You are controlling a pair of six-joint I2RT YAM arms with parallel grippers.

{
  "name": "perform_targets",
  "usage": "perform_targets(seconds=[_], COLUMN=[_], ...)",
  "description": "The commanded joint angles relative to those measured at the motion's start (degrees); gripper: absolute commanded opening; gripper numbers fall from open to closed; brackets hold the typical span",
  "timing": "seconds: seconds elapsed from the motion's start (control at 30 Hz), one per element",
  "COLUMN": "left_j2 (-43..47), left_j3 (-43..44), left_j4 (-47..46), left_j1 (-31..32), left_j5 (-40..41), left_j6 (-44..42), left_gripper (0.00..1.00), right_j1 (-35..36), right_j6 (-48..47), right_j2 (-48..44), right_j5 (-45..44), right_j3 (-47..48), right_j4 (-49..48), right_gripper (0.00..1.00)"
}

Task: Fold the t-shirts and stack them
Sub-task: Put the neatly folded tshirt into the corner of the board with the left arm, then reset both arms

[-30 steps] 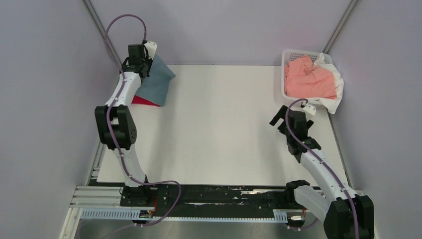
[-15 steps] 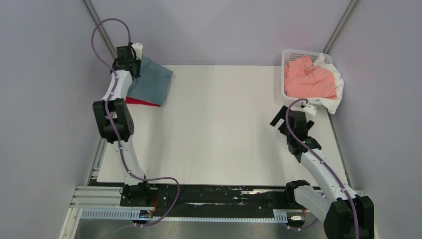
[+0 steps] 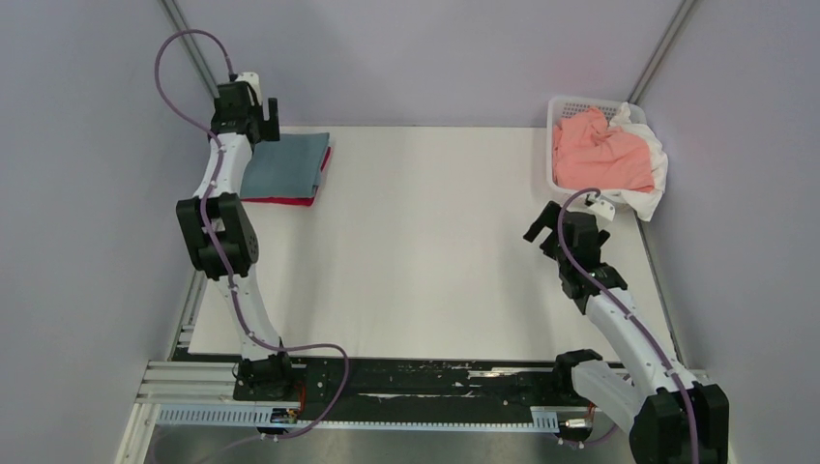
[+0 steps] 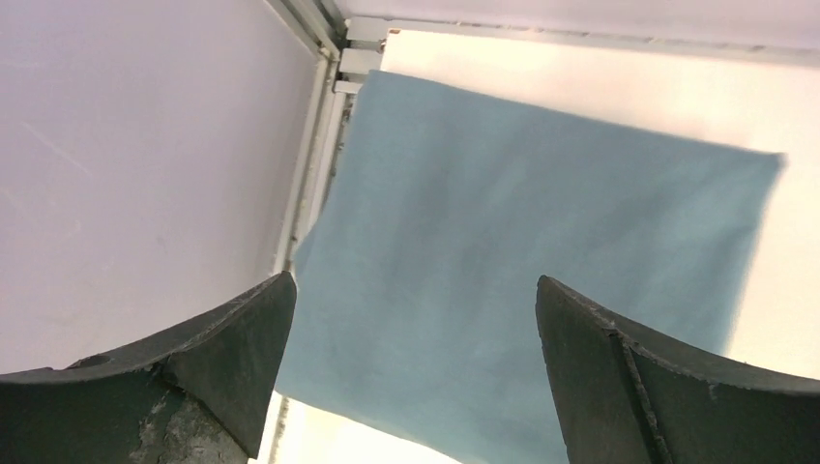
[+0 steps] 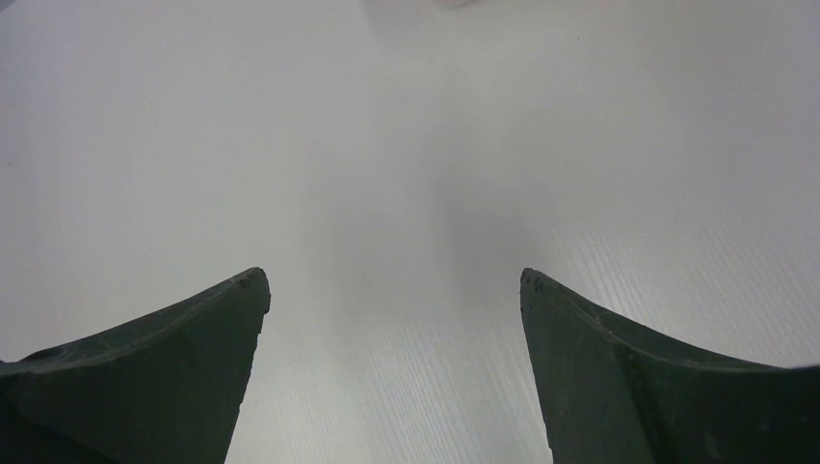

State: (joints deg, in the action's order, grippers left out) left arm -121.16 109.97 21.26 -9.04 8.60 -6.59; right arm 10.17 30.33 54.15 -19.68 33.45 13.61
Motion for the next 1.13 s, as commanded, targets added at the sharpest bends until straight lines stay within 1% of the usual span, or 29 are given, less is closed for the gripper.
perform_targets(seconds=[0.0, 0.07, 0.1, 0.13, 0.17, 0.2, 0.23, 0.27, 0.3, 0.33, 0.37, 0.4, 0.43, 0.47, 0.53, 0.63, 0.67, 0.7, 0.73, 0.8, 0.83, 0.9, 0.97, 1.1], left_j2=[11.91, 16.23, 17.81, 21.5, 23.47, 28.21, 30.52, 35.53, 38.05, 42.27, 44.23, 47.5, 49.05, 51.89, 55.95, 61.65, 64.82, 66.54, 69.93, 75.43, 78.66, 82.78, 84.98, 85.23], left_j3=[-1.97, -5.1, -8.43, -10.34, -15.41, -18.66, -25.34, -29.16, -36.29, -39.38, -44.62, -47.02, -51.7, -53.9, -63.91, -73.17, -77.11, -79.13, -82.88, -86.75, -87.68, -89.88, -91.16, -91.28], left_j4=[-1.67, -1.7, -2.37, -2.94, -4.35, -5.6, -9.04, -10.93, -14.52, -15.82, -17.26, -17.68, -18.38, -18.85, -22.83, -24.83, -24.94, -25.03, -25.47, -24.38, -23.91, -23.97, -25.21, -25.21], left_j1=[-0.43, -0.37, -0.28, 0.12, 0.49, 1.5, 2.15, 3.82, 4.8, 6.84, 7.72, 9.37, 11.16, 12.03, 15.74, 22.62, 23.65, 24.95, 25.21, 25.41, 25.39, 25.43, 25.41, 25.43], left_j5=[-4.64, -7.49, -8.7, -10.6, -11.23, -12.4, -12.96, -12.94, -12.31, -11.18, -10.86, -11.3, -12.15, -13.11, -14.45, -9.43, -7.83, -5.49, -5.2, -2.63, 0.01, 2.09, 2.1, 2.99], left_j6=[13.17, 18.47, 20.13, 23.14, 24.36, 26.48, 27.34, 29.01, 29.93, 31.63, 32.56, 34.55, 35.29, 37.12, 37.33, 37.15, 37.15, 37.51, 37.68, 38.22, 38.89, 39.22, 38.86, 38.73], left_gripper=[1.0, 1.0, 1.0, 1.0, 1.0, 1.0, 1.0, 1.0, 1.0, 1.0, 1.0, 1.0, 1.0, 1.0, 1.0, 1.0, 1.0, 1.0, 1.0, 1.0, 1.0, 1.0, 1.0, 1.0], right_j1=[-0.12, -0.1, -0.16, -0.11, -0.16, -0.1, -0.1, -0.19, -0.09, -0.07, -0.09, -0.07, -0.13, -0.1, -0.13, -0.12, -0.05, -0.07, -0.09, -0.07, -0.05, -0.09, -0.12, -0.07], right_j6=[-0.65, -0.8, -0.72, -0.54, -0.46, -0.85, -1.35, -1.57, -1.75, -1.8, -1.9, -2.14, -2.18, -1.97, -1.85, -1.97, -1.99, -2.1, -2.11, -2.32, -2.29, -2.29, -2.44, -2.31], right_j2=[-2.61, -3.55, -4.17, -4.79, -5.56, -6.66, -7.43, -8.18, -8.79, -9.42, -9.94, -10.56, -11.13, -11.67, -12.27, -12.42, -12.47, -12.63, -12.79, -13.32, -13.62, -14.45, -15.08, -15.76], right_j5=[2.73, 3.5, 3.94, 4.72, 5.69, 7.61, 9.33, 10.72, 11.86, 12.66, 13.16, 13.66, 13.79, 13.84, 14.26, 14.42, 14.12, 13.89, 13.25, 11.81, 10.67, 9.04, 7.96, 6.14], right_j3=[1.72, 1.26, 1.0, 0.62, 0.15, -0.34, -0.79, -1.18, -1.46, -1.72, -1.99, -2.44, -2.93, -3.81, -4.65, -5.64, -6.15, -6.6, -7.09, -7.78, -8.04, -8.63, -9.35, -10.41], right_j4=[-0.44, -0.24, -0.06, 0.14, 0.34, 0.44, 0.5, 0.73, 1.05, 1.54, 1.92, 2.28, 2.35, 2.36, 2.32, 2.57, 2.61, 2.65, 2.61, 2.61, 2.57, 2.27, 1.59, 0.81], right_gripper=[1.0, 1.0, 1.0, 1.0, 1.0, 1.0, 1.0, 1.0, 1.0, 1.0, 1.0, 1.0, 1.0, 1.0, 1.0, 1.0, 1.0, 1.0, 1.0, 1.0, 1.0, 1.0, 1.0, 1.0])
